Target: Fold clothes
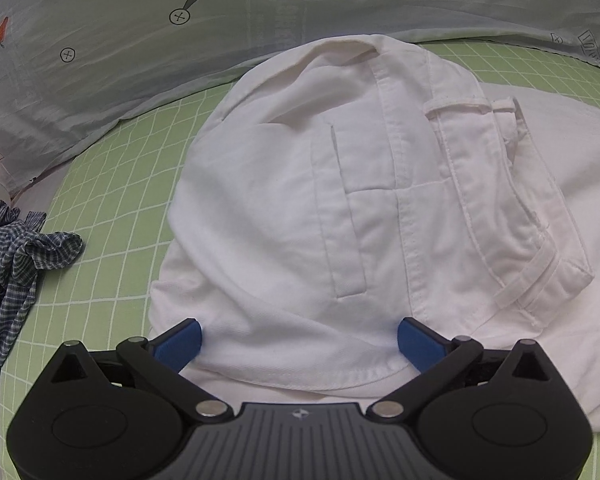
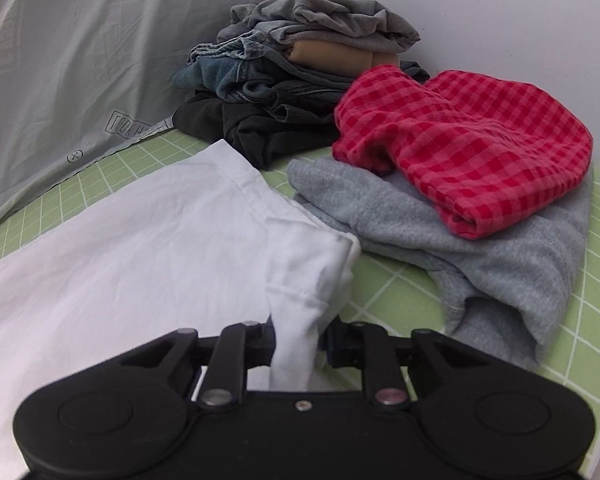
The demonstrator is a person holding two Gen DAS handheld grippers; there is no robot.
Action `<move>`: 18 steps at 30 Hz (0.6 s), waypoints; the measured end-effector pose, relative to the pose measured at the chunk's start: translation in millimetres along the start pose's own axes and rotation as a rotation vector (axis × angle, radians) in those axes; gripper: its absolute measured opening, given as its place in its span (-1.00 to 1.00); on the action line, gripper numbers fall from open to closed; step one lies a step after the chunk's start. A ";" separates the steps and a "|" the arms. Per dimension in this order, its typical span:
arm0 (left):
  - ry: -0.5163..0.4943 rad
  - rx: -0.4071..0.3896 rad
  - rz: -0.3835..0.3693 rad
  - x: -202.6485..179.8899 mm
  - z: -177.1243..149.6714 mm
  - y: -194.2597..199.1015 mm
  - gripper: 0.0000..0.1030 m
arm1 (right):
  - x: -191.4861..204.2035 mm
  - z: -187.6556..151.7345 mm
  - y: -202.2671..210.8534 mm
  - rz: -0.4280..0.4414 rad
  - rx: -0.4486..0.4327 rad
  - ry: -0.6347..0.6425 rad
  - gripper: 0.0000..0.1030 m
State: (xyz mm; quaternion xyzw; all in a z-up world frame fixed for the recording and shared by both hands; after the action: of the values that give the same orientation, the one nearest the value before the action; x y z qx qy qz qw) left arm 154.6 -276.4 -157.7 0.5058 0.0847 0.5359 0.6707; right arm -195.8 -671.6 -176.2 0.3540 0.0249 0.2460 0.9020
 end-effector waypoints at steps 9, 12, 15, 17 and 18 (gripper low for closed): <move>0.008 0.000 -0.020 1.3 -0.4 -1.1 1.00 | 110.4 10.5 17.9 0.268 -0.050 0.289 -0.68; 0.015 -0.006 -0.026 2.0 -1.2 -1.8 1.00 | 130.8 3.6 13.3 0.313 -0.015 0.303 -0.68; 0.024 -0.010 -0.026 1.9 -1.6 -1.6 1.00 | 141.6 13.9 18.9 0.377 -0.023 0.242 -0.68; 0.027 -0.011 -0.024 1.6 -1.7 -1.6 1.00 | 155.5 21.6 29.0 0.440 -0.044 0.227 -0.68; 0.028 -0.012 -0.023 1.5 -1.6 -1.6 1.00 | 162.8 25.5 34.4 0.472 -0.055 0.221 -0.68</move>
State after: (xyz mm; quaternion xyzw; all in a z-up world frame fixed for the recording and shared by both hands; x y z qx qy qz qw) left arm 155.2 -274.1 -159.1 0.4933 0.0968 0.5355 0.6786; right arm -62.0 -590.8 -113.7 0.2962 0.0334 0.4876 0.8206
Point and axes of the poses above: each gripper's, at about its wrist camera, not at the fingertips, and y roughly against the way its jaws point, x to its left, z to its top, the point moved 8 cm from there along -y, roughly the way its jaws point, and after that the axes turned 13 degrees about z, right-handed, at the moved point
